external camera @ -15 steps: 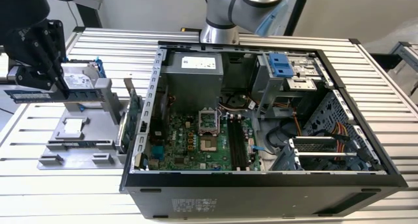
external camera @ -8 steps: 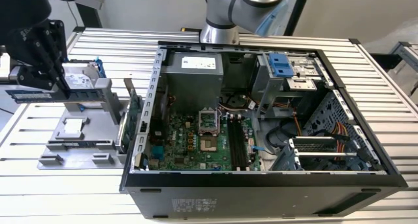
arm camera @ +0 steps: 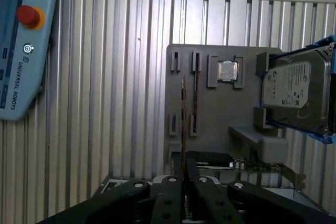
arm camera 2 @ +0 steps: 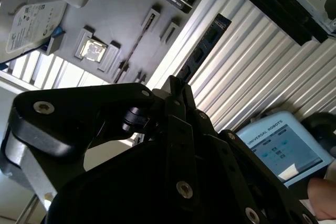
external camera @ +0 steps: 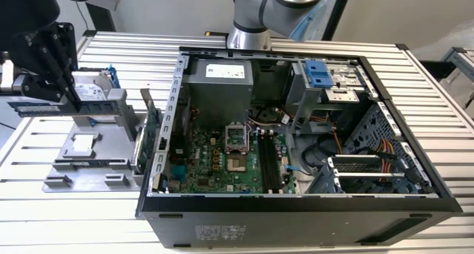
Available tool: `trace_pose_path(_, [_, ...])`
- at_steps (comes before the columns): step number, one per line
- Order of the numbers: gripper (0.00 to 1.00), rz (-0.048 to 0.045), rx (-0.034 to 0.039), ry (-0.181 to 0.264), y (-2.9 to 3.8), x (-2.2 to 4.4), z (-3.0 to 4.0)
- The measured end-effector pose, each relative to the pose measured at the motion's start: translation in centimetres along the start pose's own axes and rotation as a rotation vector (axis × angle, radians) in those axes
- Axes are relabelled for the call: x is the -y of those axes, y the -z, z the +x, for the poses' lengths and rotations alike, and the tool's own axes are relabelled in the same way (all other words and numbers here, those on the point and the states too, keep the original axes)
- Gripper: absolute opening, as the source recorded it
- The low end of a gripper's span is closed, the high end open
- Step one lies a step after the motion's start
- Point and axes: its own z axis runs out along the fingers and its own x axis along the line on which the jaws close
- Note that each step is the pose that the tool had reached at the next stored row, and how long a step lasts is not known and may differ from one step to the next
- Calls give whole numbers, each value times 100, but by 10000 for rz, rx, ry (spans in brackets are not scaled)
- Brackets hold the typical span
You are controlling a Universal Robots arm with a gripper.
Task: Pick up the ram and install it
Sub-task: 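Pick up the ram and move it above insertion slot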
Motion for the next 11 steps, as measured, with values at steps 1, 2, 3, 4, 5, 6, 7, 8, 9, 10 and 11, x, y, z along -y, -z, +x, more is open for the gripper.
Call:
trace_pose_path(1, [0,0,0,0,0,2,0])
trace_pose_path(2, [0,0,0,0,0,4,0])
trace_pose_path(3, [0,0,0,0,0,7,0])
trace_pose_path(4, [0,0,0,0,0,10,-1])
trace_pose_path(5, [0,0,0,0,0,13,-1])
trace_pose_path(6, [0,1,0,0,0,15,-1])
trace_pose_path(7, [0,1,0,0,0,19,-1])
trace_pose_path(8, [0,0,0,0,0,23,-1])
trace_pose_path(9, [0,-1,0,0,1,27,-2])
trace_pose_path(10, [0,0,0,0,0,31,-2])
trace_pose_path(11, [0,0,0,0,1,36,-2])
